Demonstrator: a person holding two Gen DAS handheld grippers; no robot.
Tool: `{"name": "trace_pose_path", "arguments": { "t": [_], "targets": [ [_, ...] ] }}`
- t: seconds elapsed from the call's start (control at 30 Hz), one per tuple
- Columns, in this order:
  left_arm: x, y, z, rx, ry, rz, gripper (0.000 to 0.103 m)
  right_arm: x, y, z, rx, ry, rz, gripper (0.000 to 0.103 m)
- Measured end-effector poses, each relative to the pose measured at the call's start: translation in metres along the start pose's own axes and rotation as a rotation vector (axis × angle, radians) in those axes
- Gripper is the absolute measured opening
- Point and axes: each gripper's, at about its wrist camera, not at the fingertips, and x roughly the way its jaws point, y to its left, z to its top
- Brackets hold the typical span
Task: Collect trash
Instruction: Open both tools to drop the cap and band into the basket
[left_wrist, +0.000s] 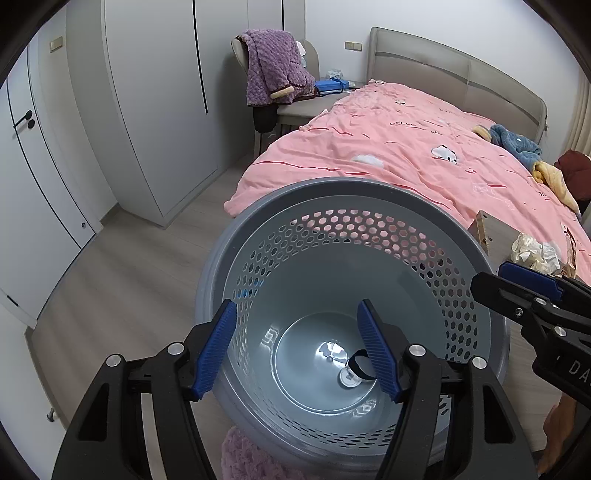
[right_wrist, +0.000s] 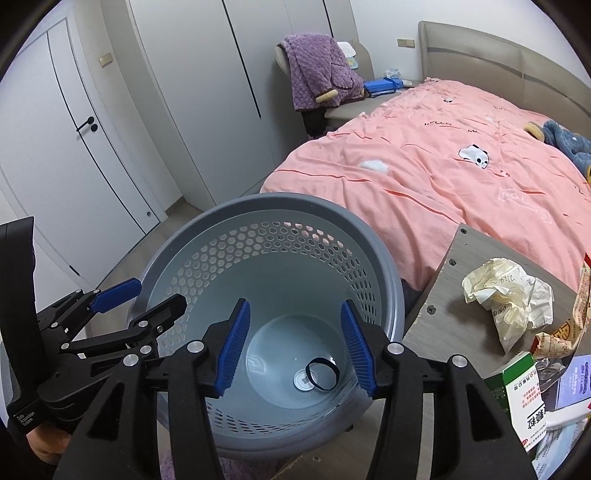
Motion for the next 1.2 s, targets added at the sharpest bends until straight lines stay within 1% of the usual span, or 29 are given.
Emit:
{"name": "trace_pose_path", "arguments": {
  "t": [0.03, 0.17, 0.43, 0.5, 0.83, 0.9, 1.03, 1.2],
  "targets": [
    [-0.001, 0.0, 0.0, -0.001, -0.001, 0.002, 0.066, -0.001, 0.0, 0.0, -0.001, -0.001, -0.002, 0.051],
    [-0.004, 0.0, -0.001, -0.003, -0.005, 0.007, 0.067, -0.005, 0.0, -0.002, 0.0, -0.013, -0.009, 0.058],
    [-0.014, -0.002, -0.003, -0.004, -0.02, 0.017, 0.071, -0.014, -0.001, -0.006, 0.004, -0.025, -0.017, 0.059],
    [-0.016, -0.002, -0.004, -0.004, -0.023, 0.018, 0.071, -0.017, -0.002, -0.008, 0.004, -0.03, -0.02, 0.061],
    [-0.033, -0.012, -0.009, 0.017, -0.044, 0.005, 0.071, -0.035, -0.01, -0.018, 0.026, -0.045, -0.034, 0.063],
    [-0.036, -0.014, -0.011, 0.02, -0.049, -0.001, 0.071, -0.04, -0.012, -0.023, 0.031, -0.05, -0.04, 0.066],
    [-0.044, -0.022, -0.015, 0.032, -0.056, -0.013, 0.071, -0.051, -0.017, -0.03, 0.045, -0.064, -0.052, 0.069],
    [-0.052, -0.036, -0.021, 0.058, -0.063, -0.036, 0.071, -0.066, -0.024, -0.038, 0.066, -0.089, -0.073, 0.075]
  ]
}}
